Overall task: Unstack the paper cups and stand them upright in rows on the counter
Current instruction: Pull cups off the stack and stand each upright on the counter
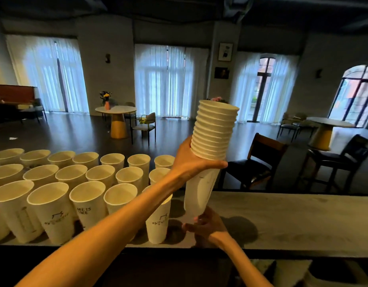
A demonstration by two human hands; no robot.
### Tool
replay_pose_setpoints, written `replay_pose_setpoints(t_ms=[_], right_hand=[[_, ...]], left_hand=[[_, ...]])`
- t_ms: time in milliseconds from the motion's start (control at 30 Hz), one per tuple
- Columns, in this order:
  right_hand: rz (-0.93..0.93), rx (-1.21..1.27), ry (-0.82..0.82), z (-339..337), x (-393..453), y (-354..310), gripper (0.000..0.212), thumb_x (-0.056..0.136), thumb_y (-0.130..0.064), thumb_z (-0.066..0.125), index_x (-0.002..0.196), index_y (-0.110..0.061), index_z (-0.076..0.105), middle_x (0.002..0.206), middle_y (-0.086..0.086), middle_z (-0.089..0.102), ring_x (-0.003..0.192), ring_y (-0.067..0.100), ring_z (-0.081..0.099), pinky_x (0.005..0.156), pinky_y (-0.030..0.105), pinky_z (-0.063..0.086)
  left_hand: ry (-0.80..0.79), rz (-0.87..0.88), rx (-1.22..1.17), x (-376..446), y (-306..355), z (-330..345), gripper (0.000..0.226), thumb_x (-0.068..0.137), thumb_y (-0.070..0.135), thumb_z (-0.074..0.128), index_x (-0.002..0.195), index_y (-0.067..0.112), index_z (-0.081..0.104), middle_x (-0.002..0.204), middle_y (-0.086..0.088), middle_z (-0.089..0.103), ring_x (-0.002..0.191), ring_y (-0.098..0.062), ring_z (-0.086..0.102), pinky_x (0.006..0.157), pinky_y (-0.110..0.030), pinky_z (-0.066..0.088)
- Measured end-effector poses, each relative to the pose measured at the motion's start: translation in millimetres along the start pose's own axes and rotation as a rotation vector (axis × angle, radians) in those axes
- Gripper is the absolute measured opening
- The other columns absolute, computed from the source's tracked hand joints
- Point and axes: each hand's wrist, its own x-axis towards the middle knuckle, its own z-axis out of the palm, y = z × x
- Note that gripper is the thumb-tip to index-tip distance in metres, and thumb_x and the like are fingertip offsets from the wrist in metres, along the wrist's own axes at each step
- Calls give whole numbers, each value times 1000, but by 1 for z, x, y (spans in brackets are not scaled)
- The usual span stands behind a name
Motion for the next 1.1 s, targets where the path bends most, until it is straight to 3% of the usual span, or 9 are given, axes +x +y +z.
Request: replay_pose_setpoints(t_ms=[167, 333, 433, 533, 633, 700, 833, 933, 1100], right_hand=[[51, 15, 286, -29, 5, -4, 85, 63, -42, 89, 134, -20, 46, 127, -3, 55, 123, 22, 54, 88, 29, 47], [74, -167, 347, -40, 24, -10, 91, 61, -58, 85, 134, -21, 46, 136, 2, 55, 123, 23, 55, 97, 37, 49], [-14, -199, 388, -39, 37, -18, 89, 57, -58, 87, 130, -22, 50, 131, 1, 58, 120, 23, 57, 97, 37, 50], [-34, -119, 405, -30, 51, -14, 78, 54, -46, 92, 119, -22, 56, 119, -4, 58, 113, 18, 57, 94, 36, 52], [30, -31, 335, -16, 71, 5, 63, 56, -33, 94, 109, -28, 60, 108, -10, 63, 102, 17, 64, 79, 36, 61], [37, -19, 276, -4, 91, 17, 52, 58, -24, 94, 100, -27, 63, 96, -9, 67, 90, 17, 68, 63, 26, 61], [25, -7, 327, 4, 120, 25, 72, 59, -36, 92, 122, -27, 57, 115, -11, 63, 110, 13, 58, 99, 44, 50], [-3, -60, 337, 3, 142, 24, 78, 63, -35, 90, 130, -22, 52, 130, 0, 62, 123, 24, 57, 102, 47, 47], [-14, -54, 342, 3, 167, 26, 78, 62, -41, 89, 129, -23, 53, 130, 1, 63, 123, 27, 57, 100, 48, 49]], left_hand=[[-102, 6, 5, -1, -21, 31, 60, 54, 5, 96, 97, 25, 59, 91, 12, 67, 76, 15, 65, 64, -7, 50], [-77, 20, 53, 11, -28, 36, 82, 43, 35, 97, 114, 17, 60, 105, 3, 70, 95, -7, 70, 79, -19, 58], [-5, 24, 90, 18, -33, 26, 87, 38, 52, 91, 114, 26, 59, 105, 8, 71, 95, -2, 69, 75, -17, 57], [90, 30, 93, 30, -31, 16, 85, 40, 48, 94, 113, 34, 52, 104, 16, 66, 93, 5, 65, 72, -11, 51], [170, 49, 40, 49, -24, 0, 82, 41, 43, 96, 111, 35, 53, 100, 20, 65, 90, 11, 64, 72, -9, 51], [222, 67, 3, 65, -20, -13, 85, 39, 49, 92, 113, 26, 57, 101, 15, 67, 92, 9, 66, 74, -10, 53], [261, 131, -19, 82, -13, -34, 86, 45, 49, 91, 117, 12, 62, 105, 4, 71, 96, -2, 70, 78, -19, 59], [296, 132, -34, 100, -18, -45, 82, 42, 50, 89, 111, 14, 62, 101, 6, 70, 92, 4, 69, 77, -15, 57], [353, 107, -27, 114, -30, -51, 130, 28, 80, 80, 133, 9, 51, 126, -5, 66, 115, -18, 64, 97, -37, 56]])
